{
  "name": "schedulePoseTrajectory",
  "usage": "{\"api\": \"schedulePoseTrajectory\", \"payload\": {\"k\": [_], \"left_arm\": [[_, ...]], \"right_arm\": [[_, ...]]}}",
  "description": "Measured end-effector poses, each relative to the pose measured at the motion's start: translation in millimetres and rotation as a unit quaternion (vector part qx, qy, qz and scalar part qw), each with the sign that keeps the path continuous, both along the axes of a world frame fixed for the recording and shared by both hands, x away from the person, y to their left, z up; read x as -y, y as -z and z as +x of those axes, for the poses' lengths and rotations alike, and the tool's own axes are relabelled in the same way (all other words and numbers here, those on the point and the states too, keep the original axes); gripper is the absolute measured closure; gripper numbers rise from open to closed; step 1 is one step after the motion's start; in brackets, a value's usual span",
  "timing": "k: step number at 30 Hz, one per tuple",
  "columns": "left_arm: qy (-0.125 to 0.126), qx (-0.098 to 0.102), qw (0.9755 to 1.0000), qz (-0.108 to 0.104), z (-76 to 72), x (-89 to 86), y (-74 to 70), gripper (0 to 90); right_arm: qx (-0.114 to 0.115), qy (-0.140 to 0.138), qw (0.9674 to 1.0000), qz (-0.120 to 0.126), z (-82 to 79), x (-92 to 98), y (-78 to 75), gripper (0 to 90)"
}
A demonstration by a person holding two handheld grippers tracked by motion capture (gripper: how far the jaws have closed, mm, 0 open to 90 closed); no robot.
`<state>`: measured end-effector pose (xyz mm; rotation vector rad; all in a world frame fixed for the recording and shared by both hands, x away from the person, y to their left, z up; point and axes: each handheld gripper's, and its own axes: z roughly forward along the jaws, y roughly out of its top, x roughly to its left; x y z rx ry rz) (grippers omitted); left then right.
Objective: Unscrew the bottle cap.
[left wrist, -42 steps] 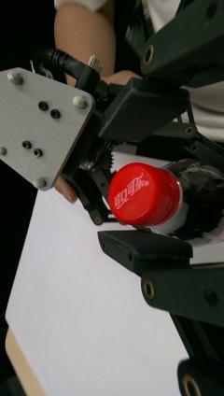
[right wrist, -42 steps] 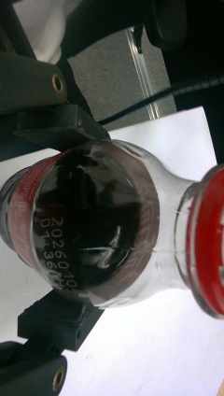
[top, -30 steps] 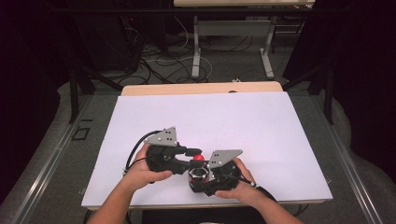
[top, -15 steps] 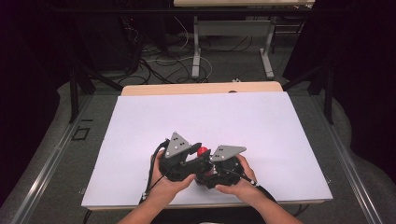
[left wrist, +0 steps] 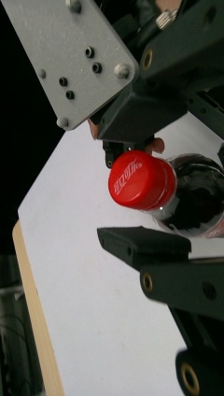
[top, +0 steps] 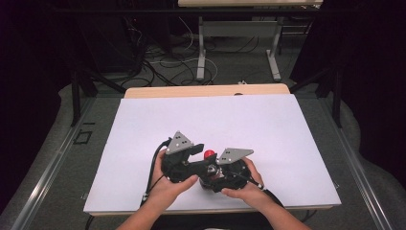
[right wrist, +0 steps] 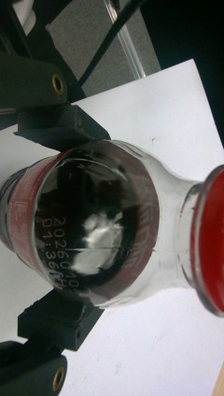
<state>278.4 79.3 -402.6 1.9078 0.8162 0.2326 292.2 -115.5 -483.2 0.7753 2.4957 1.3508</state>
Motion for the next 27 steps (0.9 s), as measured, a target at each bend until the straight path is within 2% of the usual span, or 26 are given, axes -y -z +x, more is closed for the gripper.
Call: {"api": "schedulePoseTrajectory", "payload": {"k": [2,5,6,7,8,9,10,12,14,16,18,21,24,26,27], "left_arm": [[0.035,-0.012,0.9992,-0.017,5.3,-9.6,-3.5,44.2],[0.100,-0.007,0.9949,-0.013,12.1,-18.7,-7.9,44.2],[0.120,-0.003,0.9927,-0.011,14.0,-20.5,-8.6,44.4],[0.148,0.001,0.9890,-0.003,17.4,-22.7,-9.7,44.6],[0.163,0.006,0.9866,-0.002,19.5,-23.9,-9.7,44.6],[0.178,0.005,0.9840,-0.001,21.3,-24.7,-9.4,45.3],[0.196,0.001,0.9806,0.005,23.3,-25.9,-9.1,45.3],[0.227,-0.004,0.9739,-0.003,26.1,-26.3,-5.0,45.3],[0.251,0.001,0.9680,-0.007,26.6,-26.0,0.2,45.3],[0.261,0.003,0.9653,-0.002,27.3,-25.4,3.6,46.7],[0.272,-0.001,0.9624,-0.006,28.4,-24.5,5.6,48.3],[0.275,-0.003,0.9615,-0.013,28.9,-24.6,6.1,53.7],[0.267,0.008,0.9636,-0.005,28.3,-24.7,5.5,59.8],[0.266,0.014,0.9640,0.000,27.2,-24.2,6.0,60.3],[0.262,0.014,0.9650,0.002,26.6,-23.9,6.2,60.5]], "right_arm": [[0.001,-0.005,1.0000,0.003,-1.0,-0.5,-0.9,29.5],[0.003,-0.028,0.9996,0.004,-1.8,-0.2,-2.3,29.4],[0.006,-0.036,0.9993,0.006,-2.7,-0.8,-2.5,29.4],[0.006,-0.043,0.9990,0.004,-3.7,-1.4,-3.1,29.4],[0.013,-0.051,0.9986,0.002,-4.9,-2.4,-3.3,29.4],[0.010,-0.063,0.9979,-0.003,-6.0,-2.8,-4.1,29.4],[0.014,-0.064,0.9979,-0.001,-7.0,-3.9,-3.9,29.4],[0.017,-0.074,0.9971,0.002,-8.7,-5.1,-3.9,29.4],[0.017,-0.084,0.9963,0.003,-9.8,-5.9,-4.0,29.4],[0.018,-0.093,0.9955,0.000,-10.7,-6.4,-4.1,29.4],[0.021,-0.096,0.9951,0.002,-10.8,-7.0,-3.5,29.4],[0.018,-0.104,0.9944,-0.005,-11.0,-7.3,-3.5,29.4],[0.016,-0.103,0.9946,-0.004,-11.0,-7.9,-2.8,29.4],[0.017,-0.098,0.9950,-0.001,-11.3,-8.4,-2.0,29.4],[0.014,-0.102,0.9947,-0.006,-11.0,-8.0,-2.3,29.4]]}}
